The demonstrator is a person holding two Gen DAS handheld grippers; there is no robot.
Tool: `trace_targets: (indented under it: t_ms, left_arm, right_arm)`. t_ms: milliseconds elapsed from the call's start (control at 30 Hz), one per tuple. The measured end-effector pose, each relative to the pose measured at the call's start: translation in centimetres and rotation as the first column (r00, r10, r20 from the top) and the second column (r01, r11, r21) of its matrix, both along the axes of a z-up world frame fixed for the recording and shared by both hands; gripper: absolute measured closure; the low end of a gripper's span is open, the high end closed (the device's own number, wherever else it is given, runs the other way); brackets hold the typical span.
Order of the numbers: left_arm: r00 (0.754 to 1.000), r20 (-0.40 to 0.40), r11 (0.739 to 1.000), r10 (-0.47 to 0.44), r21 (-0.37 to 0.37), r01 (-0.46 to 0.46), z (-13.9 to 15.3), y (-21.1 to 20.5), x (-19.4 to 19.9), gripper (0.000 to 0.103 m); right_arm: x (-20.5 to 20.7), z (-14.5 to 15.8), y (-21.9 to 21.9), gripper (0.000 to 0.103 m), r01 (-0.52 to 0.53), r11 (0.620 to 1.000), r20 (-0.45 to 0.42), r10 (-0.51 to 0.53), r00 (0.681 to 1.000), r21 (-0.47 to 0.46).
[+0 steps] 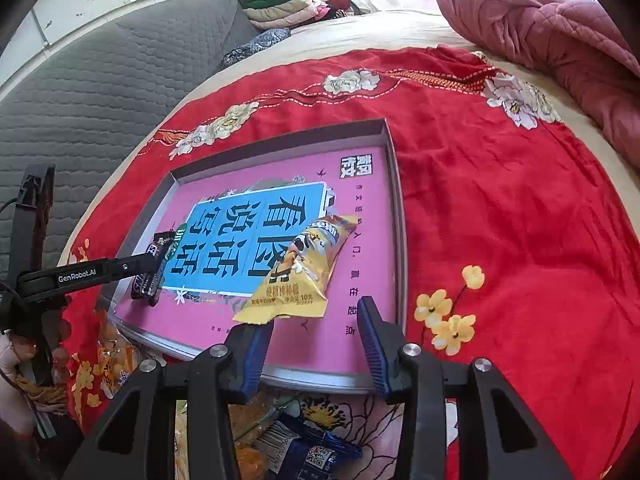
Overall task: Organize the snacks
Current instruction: 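Open the right tool to drop the yellow snack in the tray while the left tool releases the Snickers, then withdraw both open tools from the tray back toward the snack pile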
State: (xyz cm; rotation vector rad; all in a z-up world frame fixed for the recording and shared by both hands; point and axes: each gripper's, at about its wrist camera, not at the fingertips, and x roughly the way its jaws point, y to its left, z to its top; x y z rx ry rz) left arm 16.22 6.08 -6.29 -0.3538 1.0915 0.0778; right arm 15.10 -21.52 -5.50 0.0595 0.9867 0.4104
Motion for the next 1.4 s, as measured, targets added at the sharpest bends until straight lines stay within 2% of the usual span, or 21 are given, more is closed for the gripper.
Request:
trace_targets:
  t_ms: [67, 133, 333, 433, 967, 1300, 1400]
  left_arm:
    - [1.000, 0.003, 1.000, -0.003, -0.004, 0.003, 0.3, 0.1, -0.1, 0.074]
    - [1.000, 0.016, 1.000, -0.006, -0.009, 0.006, 0.6, 0.1, -0.3, 0.073]
    - [0.999, 0.034, 1.000, -0.003, -0.016, 0.003, 1.6, 0.2, -0.6, 0.072]
    - [0.999, 0.042, 1.000, -0.001, -0.012, 0.001, 2.1, 0.2, -0.8, 0.063]
    - [0.999, 0.050, 1.000, 0.000, -0.020, 0.001, 3.5, 0.7, -2.7, 0.062]
    - [0.998, 0.058, 0.999, -0.022, -0.031, 0.024, 4.5, 0.2, -4.0, 0.056]
    - [0.998, 0.060, 0.999, -0.028, -0.033, 0.030, 4.7, -0.1, -4.3, 0.056]
  right_arm:
    - [0.0, 0.3, -0.1, 0.052, 0.004, 1.000, 0.014, -0.004, 1.000, -0.004]
    - [-0.1, 0.6, -0.3, 0.050, 0.010, 1.000, 0.020, -0.010, 1.000, 0.004]
    - [-0.2, 1.2, -0.7, 0.050, 0.022, 1.000, 0.039, -0.022, 0.999, 0.014]
    - [-0.1, 1.2, -0.8, 0.050, 0.024, 1.000, 0.032, -0.025, 0.999, 0.017]
    - [-1.5, 1.3, -0.3, 0.049, -0.026, 0.998, 0.020, 0.027, 0.999, -0.053]
    - [-2.4, 1.3, -0.9, 0.049, -0.028, 0.999, -0.005, 0.028, 1.000, -0.022]
    - [-2.8, 1.5, -1.0, 0.045, -0.027, 0.999, 0.001, 0.027, 1.000, -0.017]
